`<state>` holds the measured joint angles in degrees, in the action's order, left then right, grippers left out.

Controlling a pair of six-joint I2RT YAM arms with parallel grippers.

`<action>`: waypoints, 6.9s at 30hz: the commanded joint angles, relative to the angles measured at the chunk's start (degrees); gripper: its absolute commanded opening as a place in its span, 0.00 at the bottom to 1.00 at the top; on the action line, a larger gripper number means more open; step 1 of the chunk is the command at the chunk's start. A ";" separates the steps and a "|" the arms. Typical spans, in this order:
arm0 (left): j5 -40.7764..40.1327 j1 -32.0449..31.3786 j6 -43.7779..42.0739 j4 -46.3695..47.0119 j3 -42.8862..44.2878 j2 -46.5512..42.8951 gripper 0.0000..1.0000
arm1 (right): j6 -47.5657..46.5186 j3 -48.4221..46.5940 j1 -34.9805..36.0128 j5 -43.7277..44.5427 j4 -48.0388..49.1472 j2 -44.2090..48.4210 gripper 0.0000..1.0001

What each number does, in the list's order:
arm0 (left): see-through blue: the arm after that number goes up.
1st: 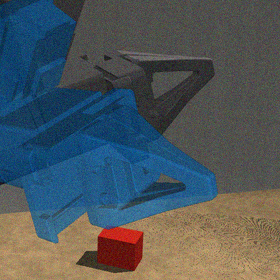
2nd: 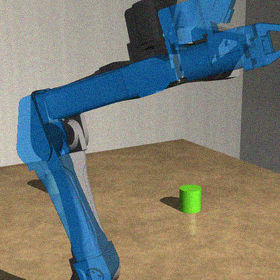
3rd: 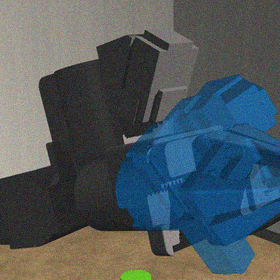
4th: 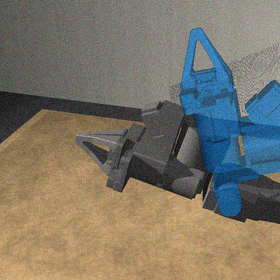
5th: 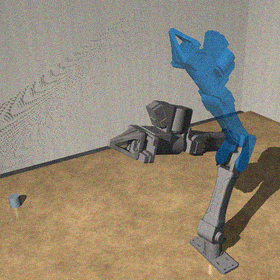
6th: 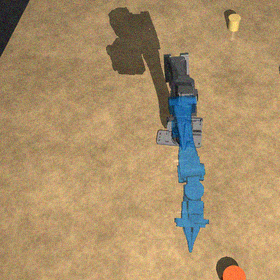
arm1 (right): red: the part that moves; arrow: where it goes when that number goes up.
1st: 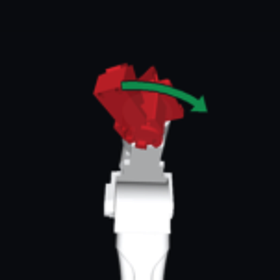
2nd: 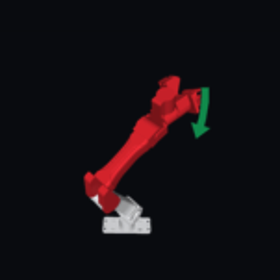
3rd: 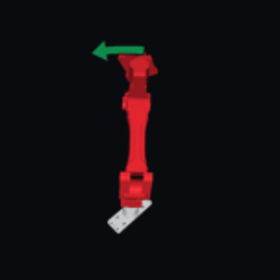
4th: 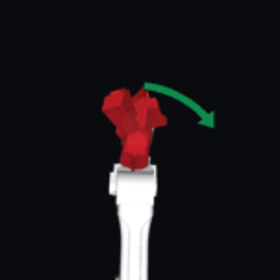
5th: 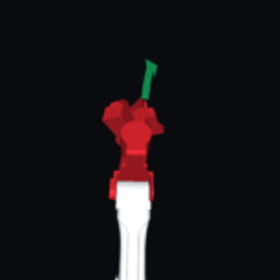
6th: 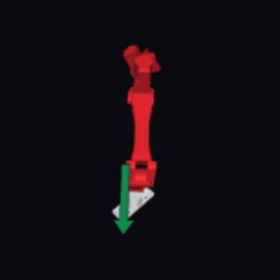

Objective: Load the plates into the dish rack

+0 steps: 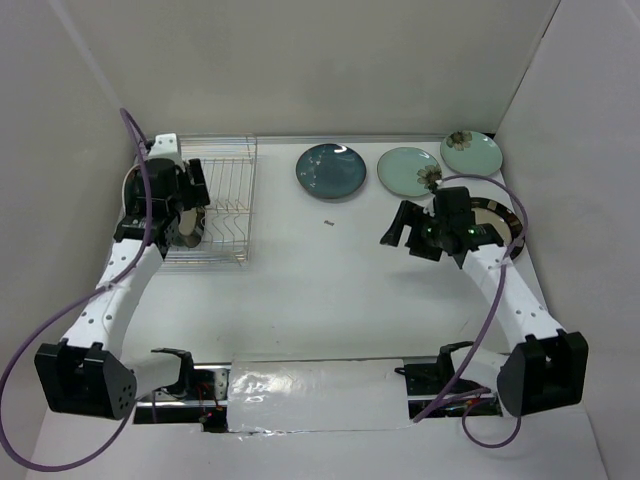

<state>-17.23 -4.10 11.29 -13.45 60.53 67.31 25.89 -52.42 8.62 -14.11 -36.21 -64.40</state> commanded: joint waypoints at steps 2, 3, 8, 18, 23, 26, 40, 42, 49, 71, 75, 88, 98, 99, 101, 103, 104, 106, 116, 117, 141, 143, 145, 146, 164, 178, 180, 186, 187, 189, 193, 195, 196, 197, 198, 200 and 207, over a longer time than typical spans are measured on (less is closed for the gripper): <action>2.37 -3.27 6.80 -4.55 6.61 -0.42 0.92 | 4.51 -3.82 -0.27 -6.80 10.97 -6.77 0.93; 3.25 -3.89 7.69 -5.35 7.22 -1.03 0.93 | 5.22 -3.83 -0.27 -8.03 12.55 -8.18 0.92; 7.56 -8.46 13.48 -9.48 7.93 -2.09 0.97 | 11.01 -6.72 -0.27 -9.27 24.06 -17.06 0.90; 9.41 -18.13 21.13 -13.53 -0.85 -4.55 1.00 | 20.77 -17.79 0.25 -7.34 39.10 -41.74 0.87; 10.55 -20.24 24.21 -14.76 -4.80 -6.48 1.00 | 26.13 -22.18 0.25 -7.34 46.91 -51.66 0.84; 11.87 -20.25 24.75 -13.62 -6.04 -7.02 1.00 | 27.28 -24.82 0.25 -6.72 48.25 -55.28 0.83; 16.44 -21.30 23.34 -9.14 -9.29 -4.82 1.00 | 31.24 -35.91 1.92 -4.96 48.95 -70.59 0.61; 16.97 -21.30 23.34 -9.13 -9.29 -4.20 1.00 | 31.24 -33.54 1.92 -4.96 50.61 -70.60 0.46; 18.29 -21.83 23.34 -7.91 -8.24 -2.27 1.00 | 26.50 -24.32 1.40 -6.72 52.29 -62.35 0.00; 32.18 -24.03 30.36 7.64 -7.53 1.86 1.00 | 4.44 -2.60 -6.78 -33.86 21.98 -6.55 0.00; 34.72 -24.55 32.91 10.63 -6.31 3.53 0.98 | 3.91 -2.60 -6.78 -38.00 16.97 -2.23 0.00; 41.65 -25.61 36.34 20.56 -5.15 8.01 0.85 | 3.30 -3.74 -7.30 -44.87 15.73 3.14 0.00; 50.01 -25.61 39.25 27.24 -7.62 8.54 0.23 | 2.77 -2.51 -7.30 -46.80 16.61 3.14 0.00; 50.80 -25.61 39.86 27.25 -7.62 8.54 0.17 | 1.72 -3.03 -7.30 -46.80 16.00 3.14 0.03; 50.81 -25.61 39.86 27.25 -7.62 8.02 0.00 | 0.66 -3.73 -7.30 -45.14 14.68 3.14 0.14; 50.81 -25.08 39.86 26.29 -7.62 7.49 0.00 | -0.92 -4.35 -7.30 -43.47 12.13 2.53 0.33; 50.81 -24.56 39.86 25.76 -7.62 6.79 0.00 | -1.45 -5.05 -7.30 -41.37 11.25 2.53 0.37; 49.06 -22.98 37.33 21.65 -5.52 5.83 0.00 | -2.33 -5.58 -7.30 -38.81 8.71 2.53 0.58; 20.17 -12.07 17.22 -8.68 16.53 0.64 0.00 | -6.28 -6.64 -7.30 -26.15 2.54 1.91 0.82; 16.22 -11.55 15.62 -10.78 17.77 0.11 0.00 | -6.29 -6.64 -7.30 -25.62 2.54 1.30 0.82; -31.63 -12.07 -20.43 18.90 5.21 1.15 0.00 | -5.67 -3.74 -7.30 -28.17 5.27 -2.66 0.83; -31.11 -12.07 -20.43 18.90 4.68 2.03 0.00 | -5.67 -3.74 -7.30 -28.17 5.27 -3.18 0.83; -31.11 -11.55 -19.73 18.90 4.68 3.44 0.00 | -5.67 -3.74 -7.30 -27.64 5.27 -3.19 0.83; -30.50 -11.55 -19.73 18.90 4.16 3.44 0.00 | -5.67 -3.74 -7.30 -27.64 5.27 -3.19 0.83; -21.35 -6.19 -7.25 8.80 1.78 8.36 0.21 | -3.57 -3.21 -7.30 -18.33 7.72 -5.38 0.83; -12.04 -8.73 -0.83 0.37 9.42 7.67 0.69 | 3.20 -5.22 -10.55 1.87 8.71 -9.34 0.82; -9.94 -11.71 0.58 -2.18 11.44 7.14 0.77 | 3.20 -6.37 -12.13 8.61 8.17 -9.95 0.82; 3.50 -18.39 8.39 -7.46 17.42 8.53 0.86 | 3.20 -11.47 -14.95 22.53 5.44 -17.40 0.82; 5.18 -20.75 9.27 -7.99 17.43 9.32 0.86 | 3.20 -12.08 -15.82 24.20 5.44 -18.38 0.81; 8.96 -23.14 11.72 -7.99 16.81 9.85 0.87 | 3.82 -12.70 -16.88 25.61 5.97 -20.49 0.81; 14.15 -29.19 15.16 -5.10 13.22 11.08 0.87 | 4.43 -15.07 -19.60 30.00 7.90 -26.81 0.73; 16.35 -30.61 16.30 -3.96 11.11 11.61 0.87 | 4.43 -16.47 -21.09 31.42 9.74 -28.75 0.66; 16.88 -31.23 16.31 -3.43 10.49 12.31 0.87 | 4.43 -16.48 -21.80 31.42 10.27 -30.85 0.63; 16.88 -32.36 16.83 -3.42 9.96 12.32 0.87 | 4.43 -17.53 -22.59 30.90 10.28 -31.83 0.60; 17.67 -32.90 16.84 -3.42 9.35 12.93 0.87 | 4.43 -18.76 -23.21 30.90 10.89 -32.88 0.55; 18.29 -33.51 17.44 -2.20 8.47 12.94 0.87 | 3.74 -18.77 -23.83 31.68 11.50 -35.51 0.50; 23.64 -34.05 19.73 0.88 4.33 14.51 0.87 | 3.11 -20.09 -24.35 29.85 10.10 -43.61 0.32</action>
<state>2.26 -37.98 28.91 -17.06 65.01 81.03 29.30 -71.26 -15.86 15.64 -26.81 -105.97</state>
